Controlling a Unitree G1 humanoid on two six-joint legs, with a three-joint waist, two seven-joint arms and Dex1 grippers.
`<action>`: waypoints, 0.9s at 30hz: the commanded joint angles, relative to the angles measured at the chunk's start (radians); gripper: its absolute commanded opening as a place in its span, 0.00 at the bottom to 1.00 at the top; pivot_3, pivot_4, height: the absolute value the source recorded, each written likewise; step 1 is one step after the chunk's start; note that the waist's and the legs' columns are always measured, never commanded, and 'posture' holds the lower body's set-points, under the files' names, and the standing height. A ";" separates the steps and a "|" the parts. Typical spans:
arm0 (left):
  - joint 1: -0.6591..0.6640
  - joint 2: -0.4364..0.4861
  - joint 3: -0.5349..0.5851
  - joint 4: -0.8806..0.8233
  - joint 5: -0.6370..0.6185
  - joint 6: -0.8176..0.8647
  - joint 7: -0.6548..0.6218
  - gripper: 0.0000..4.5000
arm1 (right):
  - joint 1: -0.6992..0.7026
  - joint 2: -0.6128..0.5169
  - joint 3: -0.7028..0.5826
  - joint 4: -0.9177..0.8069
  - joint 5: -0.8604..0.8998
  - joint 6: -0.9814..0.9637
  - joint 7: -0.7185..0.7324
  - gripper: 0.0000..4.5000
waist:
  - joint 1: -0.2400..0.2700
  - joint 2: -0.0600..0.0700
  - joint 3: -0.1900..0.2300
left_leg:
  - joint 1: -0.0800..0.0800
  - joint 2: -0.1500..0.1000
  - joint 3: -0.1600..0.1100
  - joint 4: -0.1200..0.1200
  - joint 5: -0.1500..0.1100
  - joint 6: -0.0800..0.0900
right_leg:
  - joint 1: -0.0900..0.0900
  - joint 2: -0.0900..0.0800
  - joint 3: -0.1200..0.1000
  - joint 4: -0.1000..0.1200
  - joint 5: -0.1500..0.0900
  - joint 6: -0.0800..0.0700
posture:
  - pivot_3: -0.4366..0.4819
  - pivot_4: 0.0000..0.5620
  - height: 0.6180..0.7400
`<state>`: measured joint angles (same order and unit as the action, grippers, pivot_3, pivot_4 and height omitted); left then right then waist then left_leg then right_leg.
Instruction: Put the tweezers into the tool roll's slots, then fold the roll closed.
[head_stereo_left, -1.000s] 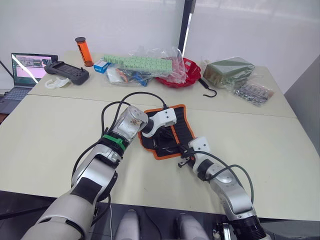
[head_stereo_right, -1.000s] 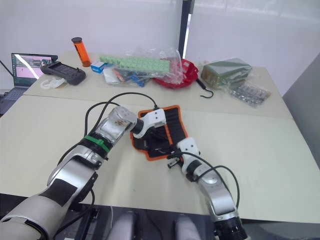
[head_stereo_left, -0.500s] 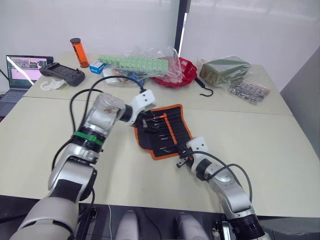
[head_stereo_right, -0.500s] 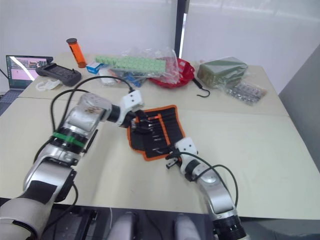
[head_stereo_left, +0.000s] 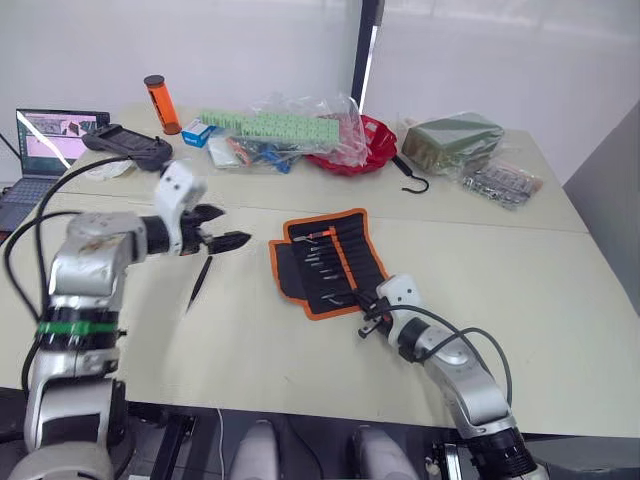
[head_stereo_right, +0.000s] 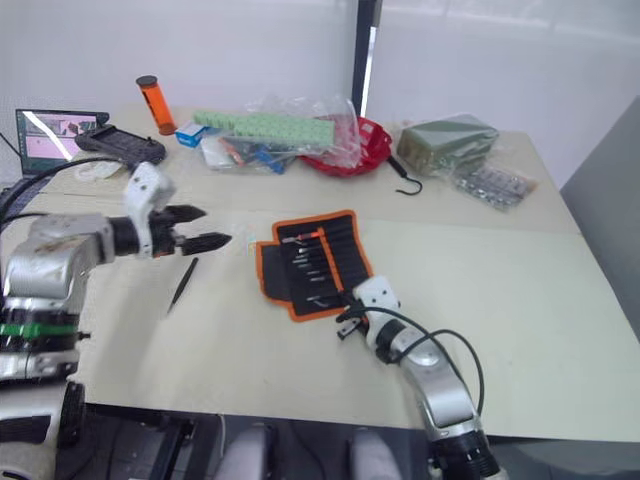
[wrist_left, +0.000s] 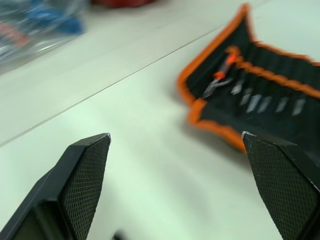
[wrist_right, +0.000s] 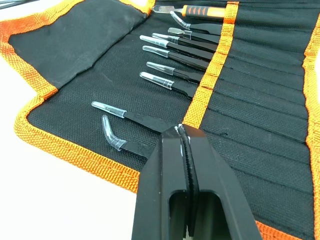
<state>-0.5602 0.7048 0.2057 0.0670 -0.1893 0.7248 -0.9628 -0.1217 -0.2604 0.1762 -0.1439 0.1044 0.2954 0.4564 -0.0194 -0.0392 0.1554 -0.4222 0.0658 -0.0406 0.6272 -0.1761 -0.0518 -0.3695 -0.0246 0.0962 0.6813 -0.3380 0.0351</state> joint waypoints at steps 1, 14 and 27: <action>0.140 0.013 0.206 -0.150 -0.070 -0.051 0.065 1.00 | -0.015 -0.007 -0.022 0.080 -0.010 0.002 -0.006 0.00 | -0.001 0.000 0.000 | 0.000 0.000 0.000 0.000 0.000 0.000 | 0.000 0.000 0.000 0.000 0.000 0.000 | 0.48 0.27 0.99; 0.893 -0.207 0.596 -0.401 -0.253 -0.329 0.070 1.00 | -0.066 -0.013 0.001 0.182 -0.016 -0.063 0.035 0.00 | -0.013 -0.002 0.000 | 0.017 0.002 0.005 -0.003 0.000 -0.001 | 0.016 -0.004 0.001 -0.004 -0.002 -0.004 | 0.48 0.27 0.99; 1.012 -0.236 0.548 -0.369 -0.277 -0.444 0.121 1.00 | -0.072 0.011 0.017 0.199 -0.020 -0.069 0.045 0.00 | -0.027 -0.004 -0.002 | 0.018 0.003 0.009 -0.005 -0.001 -0.003 | 0.014 -0.004 0.002 -0.005 -0.004 -0.006 | 0.48 0.27 0.99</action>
<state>0.4488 0.4483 0.7525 -0.2969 -0.4581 0.3040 -0.8509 -0.2088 -0.2429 0.1892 0.0207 0.1014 0.2054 0.5098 -0.0460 -0.0429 0.1536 -0.4047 0.0692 -0.0312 0.6215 -0.1772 -0.0544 -0.3559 -0.0290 0.0984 0.6760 -0.3420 0.0287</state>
